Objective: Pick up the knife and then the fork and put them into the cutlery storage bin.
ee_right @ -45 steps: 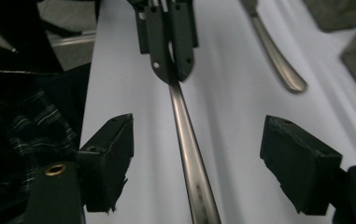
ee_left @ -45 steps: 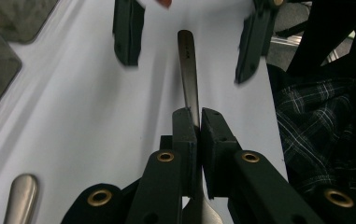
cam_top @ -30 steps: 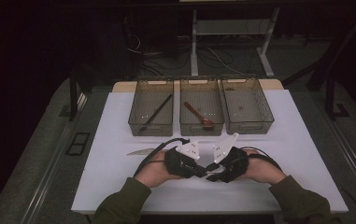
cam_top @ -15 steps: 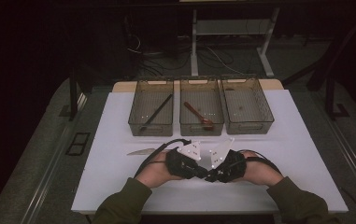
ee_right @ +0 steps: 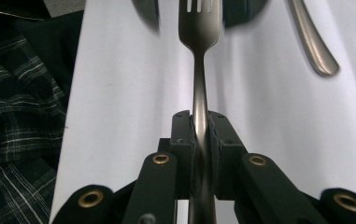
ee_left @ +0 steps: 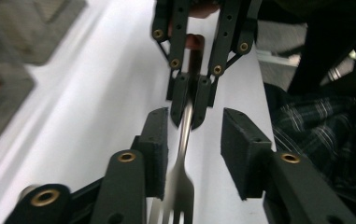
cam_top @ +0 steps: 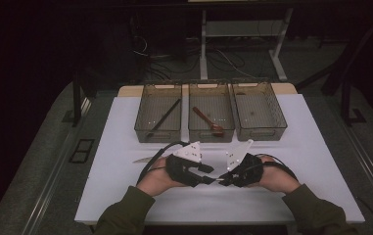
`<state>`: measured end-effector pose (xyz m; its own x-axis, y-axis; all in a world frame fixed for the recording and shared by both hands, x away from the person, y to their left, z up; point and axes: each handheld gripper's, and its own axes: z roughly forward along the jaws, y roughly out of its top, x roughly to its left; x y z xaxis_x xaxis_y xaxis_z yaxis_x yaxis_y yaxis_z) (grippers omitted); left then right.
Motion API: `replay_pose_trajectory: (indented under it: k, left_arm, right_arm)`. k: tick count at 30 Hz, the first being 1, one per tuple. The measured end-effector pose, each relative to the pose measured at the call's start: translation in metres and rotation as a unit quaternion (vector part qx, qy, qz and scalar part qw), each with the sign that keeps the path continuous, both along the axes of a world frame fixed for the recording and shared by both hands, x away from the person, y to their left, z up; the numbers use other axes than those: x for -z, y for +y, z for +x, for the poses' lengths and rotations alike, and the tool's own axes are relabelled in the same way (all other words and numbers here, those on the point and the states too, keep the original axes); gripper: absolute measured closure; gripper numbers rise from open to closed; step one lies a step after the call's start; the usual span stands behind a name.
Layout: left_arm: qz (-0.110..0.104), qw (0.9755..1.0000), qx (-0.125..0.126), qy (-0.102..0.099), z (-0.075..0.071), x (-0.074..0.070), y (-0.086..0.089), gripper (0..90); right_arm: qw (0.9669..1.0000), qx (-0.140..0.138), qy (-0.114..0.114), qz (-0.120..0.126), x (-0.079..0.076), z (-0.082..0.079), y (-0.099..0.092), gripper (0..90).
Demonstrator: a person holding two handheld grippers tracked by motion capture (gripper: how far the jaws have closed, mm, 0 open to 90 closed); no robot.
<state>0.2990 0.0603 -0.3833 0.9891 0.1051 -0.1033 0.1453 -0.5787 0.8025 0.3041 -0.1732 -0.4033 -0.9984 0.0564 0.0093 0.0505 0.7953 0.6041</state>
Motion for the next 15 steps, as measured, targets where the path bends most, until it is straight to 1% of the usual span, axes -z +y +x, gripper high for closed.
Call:
replay_pose_trajectory:
  k: [1,3,4,6,9,11,14,15]
  left_arm:
    - [-0.002,1.0,-0.006,-0.003,0.001,-0.001,0.005,57.0]
    - [-0.011,0.9997,-0.02,0.003,0.0,-0.002,0.015,54.9]
    - [-0.013,0.9996,-0.025,0.005,0.001,-0.002,0.019,53.0]
    - [-0.013,0.9992,-0.038,-0.001,0.0,-0.002,0.027,50.6]
    - [-0.018,0.998,-0.061,-0.003,-0.001,0.0,0.04,47.3]
    - [-0.021,0.9965,-0.08,-0.006,-0.002,0.003,0.048,45.2]
    - [-0.025,0.9935,-0.111,-0.009,-0.004,0.008,0.062,42.0]
    - [-0.025,0.9925,-0.12,-0.007,-0.005,0.01,0.066,40.4]
  right_arm:
    - [1.0,0.007,0.003,0.0,0.0,0.0,-0.002,81.0]
    - [0.9999,0.015,-0.003,-0.003,0.0,0.003,-0.008,81.0]
    - [0.9998,0.022,-0.003,-0.001,0.0,0.005,-0.011,81.0]
    - [0.9992,0.039,0.003,-0.004,0.0,0.007,-0.017,81.0]
    - [0.9982,0.06,0.0,-0.006,0.0,0.014,-0.03,81.0]
    - [0.997,0.077,-0.003,-0.004,0.001,0.018,-0.04,81.0]
    - [0.9946,0.104,0.003,0.001,-0.002,0.023,-0.054,80.9]
    - [0.9935,0.114,0.005,0.003,-0.003,0.025,-0.058,80.9]
